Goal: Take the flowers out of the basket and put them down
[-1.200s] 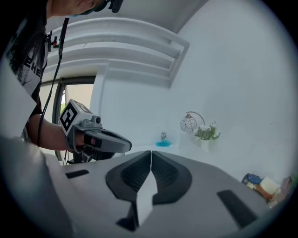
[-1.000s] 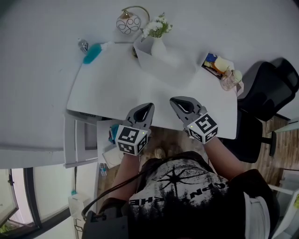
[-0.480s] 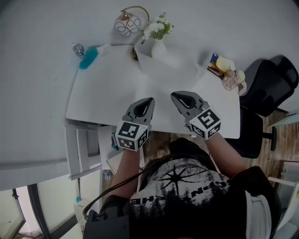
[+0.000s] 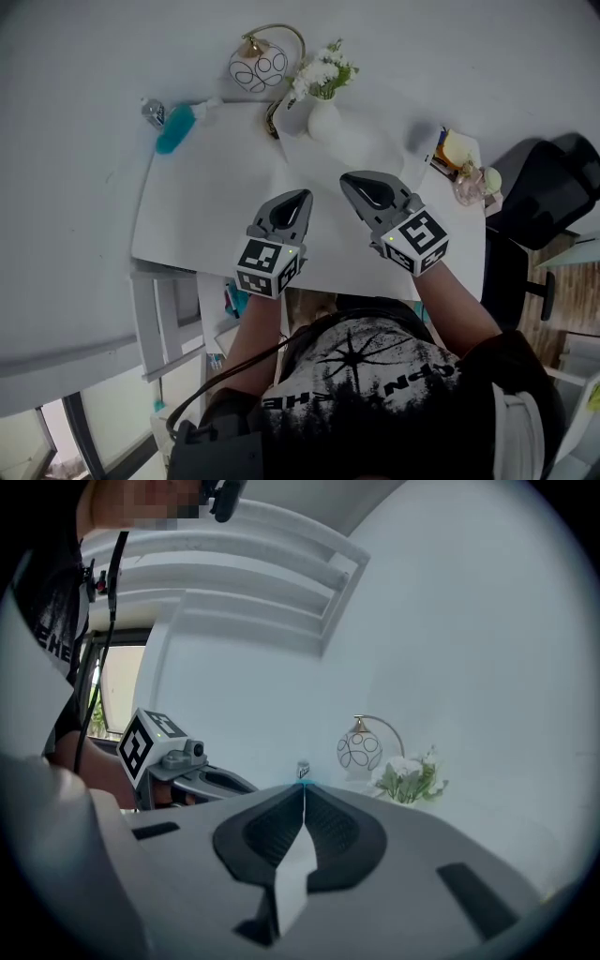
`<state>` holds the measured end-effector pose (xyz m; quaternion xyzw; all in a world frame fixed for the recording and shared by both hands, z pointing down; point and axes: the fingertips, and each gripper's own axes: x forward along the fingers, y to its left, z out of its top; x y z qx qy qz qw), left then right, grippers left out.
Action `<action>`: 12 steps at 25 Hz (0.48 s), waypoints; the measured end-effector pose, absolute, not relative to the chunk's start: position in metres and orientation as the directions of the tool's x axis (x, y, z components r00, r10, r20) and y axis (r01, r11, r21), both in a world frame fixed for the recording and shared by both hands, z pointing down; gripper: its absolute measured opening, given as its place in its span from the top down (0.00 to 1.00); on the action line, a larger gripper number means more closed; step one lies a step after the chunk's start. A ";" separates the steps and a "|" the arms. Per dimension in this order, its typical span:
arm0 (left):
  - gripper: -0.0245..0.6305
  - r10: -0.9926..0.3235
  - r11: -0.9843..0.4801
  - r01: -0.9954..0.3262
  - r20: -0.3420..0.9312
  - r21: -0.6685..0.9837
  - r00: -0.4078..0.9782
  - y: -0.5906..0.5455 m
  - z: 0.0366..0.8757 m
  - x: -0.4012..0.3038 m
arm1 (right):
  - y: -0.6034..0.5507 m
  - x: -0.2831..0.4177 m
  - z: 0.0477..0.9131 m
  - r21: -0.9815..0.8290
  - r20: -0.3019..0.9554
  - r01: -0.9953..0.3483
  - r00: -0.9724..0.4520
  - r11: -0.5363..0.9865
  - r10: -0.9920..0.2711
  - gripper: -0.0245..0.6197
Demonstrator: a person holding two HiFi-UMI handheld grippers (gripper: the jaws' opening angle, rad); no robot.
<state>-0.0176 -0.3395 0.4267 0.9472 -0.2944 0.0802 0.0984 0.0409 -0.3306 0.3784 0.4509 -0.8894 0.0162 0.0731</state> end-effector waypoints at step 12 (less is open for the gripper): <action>0.95 -0.559 -0.790 -0.593 0.214 0.158 0.801 -0.418 0.425 -0.004 | -0.414 0.066 0.348 -0.035 0.166 -0.779 -0.623 0.626 -0.765 0.93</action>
